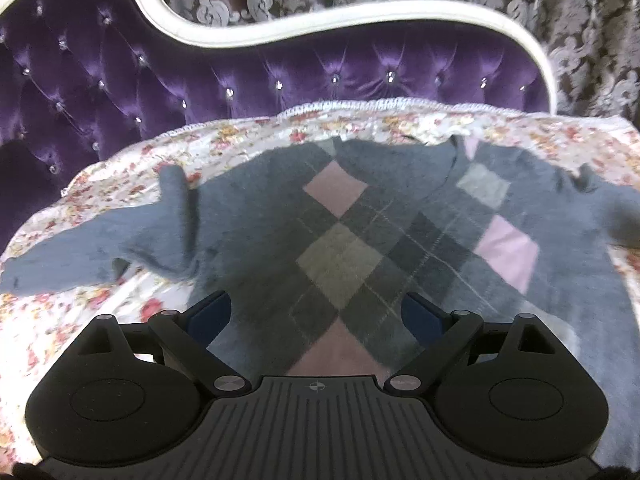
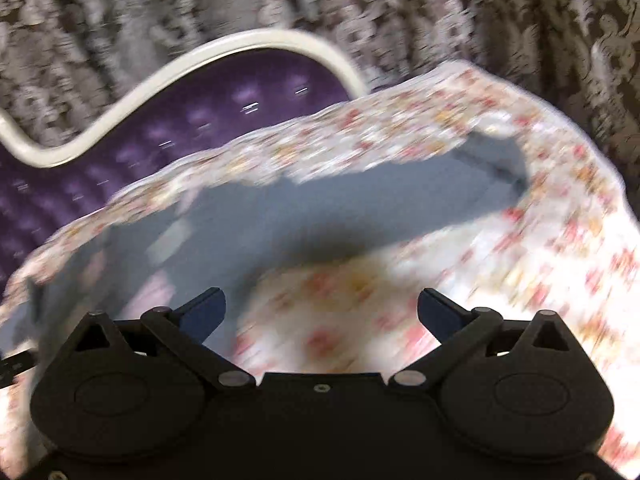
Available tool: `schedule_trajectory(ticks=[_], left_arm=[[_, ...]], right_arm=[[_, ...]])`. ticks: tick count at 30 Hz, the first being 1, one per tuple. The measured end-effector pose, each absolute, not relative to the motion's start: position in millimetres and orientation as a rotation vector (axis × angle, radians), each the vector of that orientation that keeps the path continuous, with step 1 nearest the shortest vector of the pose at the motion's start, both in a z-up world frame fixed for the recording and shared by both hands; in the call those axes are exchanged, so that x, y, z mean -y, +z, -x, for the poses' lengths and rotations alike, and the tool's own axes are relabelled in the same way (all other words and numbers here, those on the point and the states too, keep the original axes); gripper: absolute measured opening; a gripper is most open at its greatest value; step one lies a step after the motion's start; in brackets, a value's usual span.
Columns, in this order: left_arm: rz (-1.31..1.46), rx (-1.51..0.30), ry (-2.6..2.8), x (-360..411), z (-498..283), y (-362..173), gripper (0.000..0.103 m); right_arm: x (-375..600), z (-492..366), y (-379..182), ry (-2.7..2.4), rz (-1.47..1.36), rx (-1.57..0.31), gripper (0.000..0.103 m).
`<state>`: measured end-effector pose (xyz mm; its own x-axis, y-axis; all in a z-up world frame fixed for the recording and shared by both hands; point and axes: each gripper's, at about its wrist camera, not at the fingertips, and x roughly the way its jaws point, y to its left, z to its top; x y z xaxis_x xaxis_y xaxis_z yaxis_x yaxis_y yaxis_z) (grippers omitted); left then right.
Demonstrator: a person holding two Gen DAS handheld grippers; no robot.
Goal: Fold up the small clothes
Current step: 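Grasp the cuff of one sweater sleeve with the right tool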
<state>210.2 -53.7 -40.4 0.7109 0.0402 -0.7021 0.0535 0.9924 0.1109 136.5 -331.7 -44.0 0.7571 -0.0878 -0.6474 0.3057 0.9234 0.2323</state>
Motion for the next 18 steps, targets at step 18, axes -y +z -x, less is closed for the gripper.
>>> schedule_trajectory(ticks=[18], left_arm=[[-0.095, -0.692, -0.096, 55.4, -226.6, -91.8, 0.098]], right_arm=[[449.4, -262.6, -88.3, -0.44, -0.138, -0.639, 0.065]])
